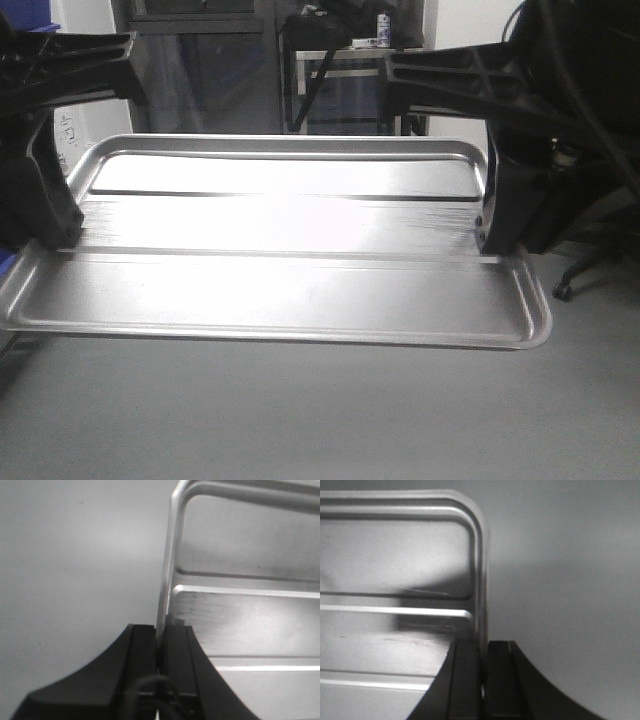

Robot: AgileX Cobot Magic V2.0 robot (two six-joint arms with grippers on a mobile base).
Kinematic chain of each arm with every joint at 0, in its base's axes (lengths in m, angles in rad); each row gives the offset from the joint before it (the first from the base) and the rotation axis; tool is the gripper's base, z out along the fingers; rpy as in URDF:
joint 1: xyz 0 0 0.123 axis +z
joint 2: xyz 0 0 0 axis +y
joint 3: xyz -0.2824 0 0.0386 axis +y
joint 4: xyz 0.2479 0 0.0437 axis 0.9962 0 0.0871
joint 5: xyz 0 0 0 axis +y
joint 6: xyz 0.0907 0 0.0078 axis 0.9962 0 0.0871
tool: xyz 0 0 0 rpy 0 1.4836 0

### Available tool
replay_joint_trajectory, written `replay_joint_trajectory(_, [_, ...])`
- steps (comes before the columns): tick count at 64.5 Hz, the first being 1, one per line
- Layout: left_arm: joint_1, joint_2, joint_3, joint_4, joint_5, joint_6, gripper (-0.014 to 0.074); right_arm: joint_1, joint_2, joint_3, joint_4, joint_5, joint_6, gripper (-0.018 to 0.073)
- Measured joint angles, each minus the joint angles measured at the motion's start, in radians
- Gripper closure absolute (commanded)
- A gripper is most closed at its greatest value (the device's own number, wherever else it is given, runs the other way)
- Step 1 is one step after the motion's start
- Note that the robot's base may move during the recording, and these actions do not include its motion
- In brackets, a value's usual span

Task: Grab silver tray and place in blue box
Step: 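Hold the tray level in both grippers while the base drives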

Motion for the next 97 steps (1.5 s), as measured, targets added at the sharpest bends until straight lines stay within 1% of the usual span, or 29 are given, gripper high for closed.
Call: replay_joint_trajectory(97, [0.0, 0.0, 0.0, -0.001, -0.009, 0.0, 0.07, 0.0, 0.0, 0.0, 0.0, 0.017, 0.002, 0.051])
